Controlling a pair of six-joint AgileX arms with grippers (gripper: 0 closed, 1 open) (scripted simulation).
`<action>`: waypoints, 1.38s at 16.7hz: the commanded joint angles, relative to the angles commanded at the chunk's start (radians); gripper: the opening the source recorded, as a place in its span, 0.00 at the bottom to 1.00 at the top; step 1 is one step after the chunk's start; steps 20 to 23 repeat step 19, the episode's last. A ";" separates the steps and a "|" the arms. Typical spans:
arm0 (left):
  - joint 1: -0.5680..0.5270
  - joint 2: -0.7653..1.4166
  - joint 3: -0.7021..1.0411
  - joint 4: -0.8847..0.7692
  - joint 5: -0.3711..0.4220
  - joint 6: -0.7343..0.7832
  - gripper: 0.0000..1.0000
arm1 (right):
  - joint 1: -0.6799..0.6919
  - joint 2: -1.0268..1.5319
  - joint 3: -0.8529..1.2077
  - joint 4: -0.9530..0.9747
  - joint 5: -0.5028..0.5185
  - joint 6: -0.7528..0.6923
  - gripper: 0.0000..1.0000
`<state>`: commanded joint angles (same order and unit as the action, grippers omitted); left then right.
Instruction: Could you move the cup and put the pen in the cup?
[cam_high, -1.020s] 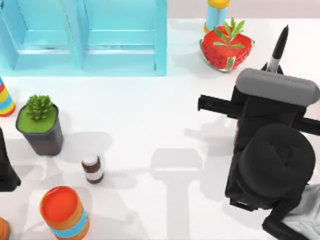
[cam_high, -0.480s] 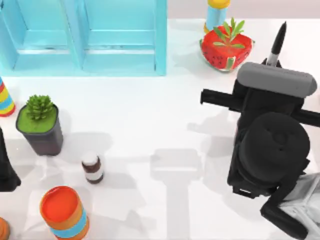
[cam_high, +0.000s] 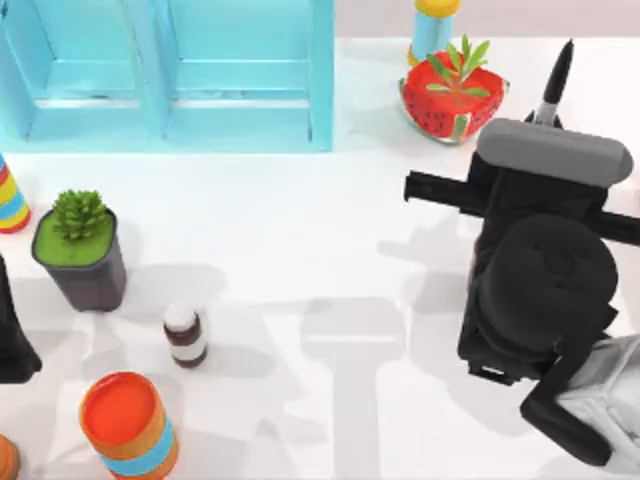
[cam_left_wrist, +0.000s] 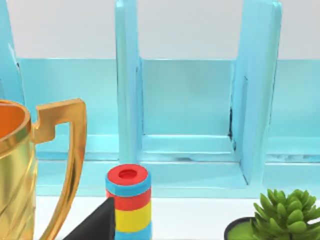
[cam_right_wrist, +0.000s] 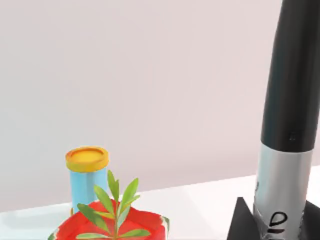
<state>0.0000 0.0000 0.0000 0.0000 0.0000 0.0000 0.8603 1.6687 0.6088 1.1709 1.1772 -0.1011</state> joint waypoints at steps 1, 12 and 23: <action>0.000 0.000 0.000 0.000 0.000 0.000 1.00 | 0.000 0.000 0.000 0.000 0.000 0.000 0.08; 0.000 0.000 0.000 0.000 0.000 0.000 1.00 | 0.000 0.000 0.000 0.000 0.000 0.000 0.90; 0.000 0.000 0.000 0.000 0.000 0.000 1.00 | 0.000 0.000 0.000 0.000 0.000 0.000 1.00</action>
